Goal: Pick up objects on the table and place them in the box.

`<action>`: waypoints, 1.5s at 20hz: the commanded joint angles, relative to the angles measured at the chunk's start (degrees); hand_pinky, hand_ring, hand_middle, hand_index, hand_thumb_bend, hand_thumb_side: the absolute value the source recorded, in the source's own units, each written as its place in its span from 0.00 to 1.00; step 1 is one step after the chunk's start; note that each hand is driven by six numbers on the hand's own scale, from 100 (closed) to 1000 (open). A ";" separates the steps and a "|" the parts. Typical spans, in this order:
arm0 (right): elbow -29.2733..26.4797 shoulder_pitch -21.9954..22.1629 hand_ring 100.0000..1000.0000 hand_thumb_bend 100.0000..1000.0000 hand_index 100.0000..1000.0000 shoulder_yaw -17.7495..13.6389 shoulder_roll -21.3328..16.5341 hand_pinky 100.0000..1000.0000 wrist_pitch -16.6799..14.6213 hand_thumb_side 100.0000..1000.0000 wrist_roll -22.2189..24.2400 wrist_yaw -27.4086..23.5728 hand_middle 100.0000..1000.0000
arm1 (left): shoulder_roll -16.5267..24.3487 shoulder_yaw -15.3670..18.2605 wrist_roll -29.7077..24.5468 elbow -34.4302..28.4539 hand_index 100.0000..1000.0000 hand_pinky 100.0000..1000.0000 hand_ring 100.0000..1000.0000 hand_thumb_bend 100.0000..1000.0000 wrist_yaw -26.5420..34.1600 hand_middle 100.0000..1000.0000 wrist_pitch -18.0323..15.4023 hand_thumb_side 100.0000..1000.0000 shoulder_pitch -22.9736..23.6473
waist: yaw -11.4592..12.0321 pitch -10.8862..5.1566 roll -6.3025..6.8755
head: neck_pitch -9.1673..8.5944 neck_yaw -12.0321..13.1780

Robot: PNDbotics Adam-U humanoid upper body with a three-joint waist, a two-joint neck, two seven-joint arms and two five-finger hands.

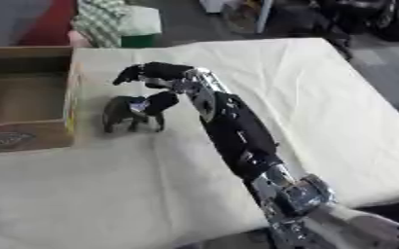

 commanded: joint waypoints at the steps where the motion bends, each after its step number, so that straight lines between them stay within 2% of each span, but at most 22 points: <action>1: -1.18 -1.38 0.88 0.00 0.93 0.42 -0.59 0.95 -12.08 0.82 13.77 1.41 0.88 | 0.99 0.09 -0.18 -0.70 0.51 0.61 0.61 0.00 -0.32 0.53 -0.09 0.85 -0.41 | 0.02 -0.70 0.46 | -0.47 -0.22; 3: -1.46 -1.43 0.89 0.00 0.93 0.59 -0.51 0.95 -12.08 0.84 14.47 2.55 0.88 | 0.98 0.07 -0.19 -0.69 0.51 0.61 0.61 0.00 -0.34 0.53 -0.09 0.85 -0.41 | 0.03 -0.69 0.46 | -0.46 -0.27; 9: -1.31 -1.38 0.89 0.11 0.92 0.95 -0.41 0.95 -12.08 0.87 14.94 7.19 0.89 | 0.93 0.07 -0.22 -0.67 0.51 0.61 0.61 0.00 -0.38 0.53 -0.08 0.85 -0.45 | 0.12 -0.63 0.45 | -0.44 -0.32; 13: -0.73 -1.27 0.89 0.14 0.92 1.32 -0.42 0.95 -12.08 0.88 14.49 10.07 0.88 | 0.93 0.06 -0.22 -0.68 0.51 0.61 0.61 0.00 -0.40 0.53 -0.08 0.85 -0.45 | 0.13 -0.62 0.43 | -0.47 -0.37; 17: -0.40 -1.29 0.86 0.17 0.90 1.59 -0.30 0.93 -12.08 0.83 13.80 12.82 0.84 | 0.94 0.04 -0.22 -0.68 0.51 0.61 0.61 0.00 -0.40 0.53 -0.08 0.85 -0.45 | 0.11 -0.62 0.46 | -0.47 -0.46; 19: -0.07 -1.27 0.83 0.16 0.88 1.62 -0.21 0.91 -12.08 0.76 13.30 14.00 0.81 | 0.94 0.04 -0.22 -0.67 0.51 0.61 0.61 0.00 -0.40 0.53 -0.08 0.85 -0.45 | 0.10 -0.62 0.47 | -0.47 -0.50; 20: 0.12 -1.25 0.81 0.15 0.87 1.62 -0.17 0.89 -12.08 0.67 13.00 14.50 0.78 | 0.93 0.05 -0.22 -0.67 0.51 0.61 0.61 0.00 -0.40 0.53 -0.08 0.85 -0.44 | 0.09 -0.62 0.47 | -0.48 -0.50; 21: 0.31 -1.25 0.78 0.15 0.86 1.63 -0.14 0.86 -12.08 0.51 12.68 14.93 0.74 | 0.93 0.06 -0.22 -0.67 0.51 0.61 0.61 0.00 -0.40 0.53 -0.08 0.85 -0.44 | 0.08 -0.62 0.47 | -0.48 -0.51; 22: 0.46 -1.27 0.75 0.11 0.84 1.61 -0.11 0.84 -12.08 0.45 12.33 15.31 0.70 | 0.93 0.06 -0.21 -0.66 0.51 0.61 0.61 0.00 -0.40 0.53 -0.08 0.85 -0.45 | 0.08 -0.63 0.47 | -0.48 -0.51; 26: 0.59 -1.42 0.68 0.00 0.79 1.38 0.02 0.79 -12.08 0.41 10.38 16.12 0.57 | 0.93 0.07 -0.21 -0.66 0.51 0.61 0.61 0.00 -0.38 0.53 -0.08 0.85 -0.46 | 0.07 -0.67 0.46 | -0.56 -0.53; 30: 0.24 -1.70 0.62 0.00 0.69 1.27 0.20 0.75 -12.08 0.36 8.51 15.60 0.44 | 0.93 0.07 -0.20 -0.63 0.51 0.61 0.61 0.00 -0.36 0.53 -0.07 0.85 -0.47 | 0.09 -0.70 0.47 | -0.62 -0.55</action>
